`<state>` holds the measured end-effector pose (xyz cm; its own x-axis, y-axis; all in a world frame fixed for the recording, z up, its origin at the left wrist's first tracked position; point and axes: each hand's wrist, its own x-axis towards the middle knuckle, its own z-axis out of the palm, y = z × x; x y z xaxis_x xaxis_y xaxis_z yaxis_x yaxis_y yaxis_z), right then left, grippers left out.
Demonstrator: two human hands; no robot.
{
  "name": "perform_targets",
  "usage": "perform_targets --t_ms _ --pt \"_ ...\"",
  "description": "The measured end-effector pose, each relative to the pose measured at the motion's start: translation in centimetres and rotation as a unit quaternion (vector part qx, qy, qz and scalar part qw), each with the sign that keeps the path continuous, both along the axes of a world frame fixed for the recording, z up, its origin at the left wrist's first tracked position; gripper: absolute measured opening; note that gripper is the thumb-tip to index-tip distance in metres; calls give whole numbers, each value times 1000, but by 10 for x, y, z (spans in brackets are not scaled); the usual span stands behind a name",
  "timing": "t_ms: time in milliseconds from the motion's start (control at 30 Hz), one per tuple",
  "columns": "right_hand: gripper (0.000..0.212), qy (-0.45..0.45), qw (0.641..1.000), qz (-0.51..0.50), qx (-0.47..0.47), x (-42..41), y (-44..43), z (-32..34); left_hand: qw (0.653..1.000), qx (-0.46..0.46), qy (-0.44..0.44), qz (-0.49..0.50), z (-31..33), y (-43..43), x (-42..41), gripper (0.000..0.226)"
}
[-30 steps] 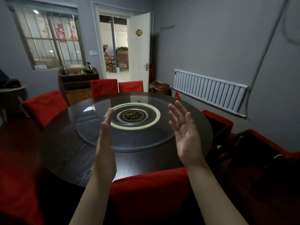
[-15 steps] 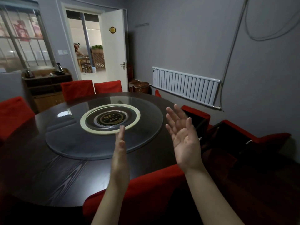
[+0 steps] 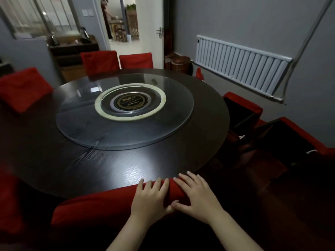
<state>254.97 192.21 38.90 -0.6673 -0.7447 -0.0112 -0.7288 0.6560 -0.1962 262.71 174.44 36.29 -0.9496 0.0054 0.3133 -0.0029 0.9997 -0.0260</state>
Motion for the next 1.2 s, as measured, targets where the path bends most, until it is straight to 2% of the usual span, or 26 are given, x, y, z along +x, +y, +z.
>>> perform_targets --t_ms 167,267,400,467,533,633,700,767,867,967,1033,1200 --pt "57 99 987 103 -78 -25 9 -7 999 -18 47 16 0 4 -7 68" --pt "53 137 976 150 -73 -38 10 -8 997 -35 69 19 -2 5 -9 66" --pt "54 72 983 158 -62 -40 10 -4 999 18 26 34 9 10 -8 58" --pt "57 -29 983 136 -119 -44 11 -3 992 97 22 76 19 12 -11 55" --pt "53 -155 960 54 -225 -57 14 0 963 238 58 116 30 18 -27 60" --pt "43 -264 872 -93 -401 -88 28 26 868 475 112 96 55 37 -71 64" --pt "40 -305 804 -150 -488 -111 50 51 807 575 128 50 75 61 -112 58" --pt "44 -312 760 -173 -543 -133 80 73 757 639 136 4 91 87 -150 50" --pt "49 -280 719 -202 -603 -169 131 99 697 698 153 -65 111 125 -211 46" --pt "56 -241 694 -230 -638 -206 183 119 670 719 142 -118 125 159 -270 61" --pt "64 -201 690 -266 -642 -234 218 127 660 725 120 -155 132 187 -316 62" --pt "58 -140 656 -330 -664 -296 294 127 631 740 56 -225 136 265 -413 64"
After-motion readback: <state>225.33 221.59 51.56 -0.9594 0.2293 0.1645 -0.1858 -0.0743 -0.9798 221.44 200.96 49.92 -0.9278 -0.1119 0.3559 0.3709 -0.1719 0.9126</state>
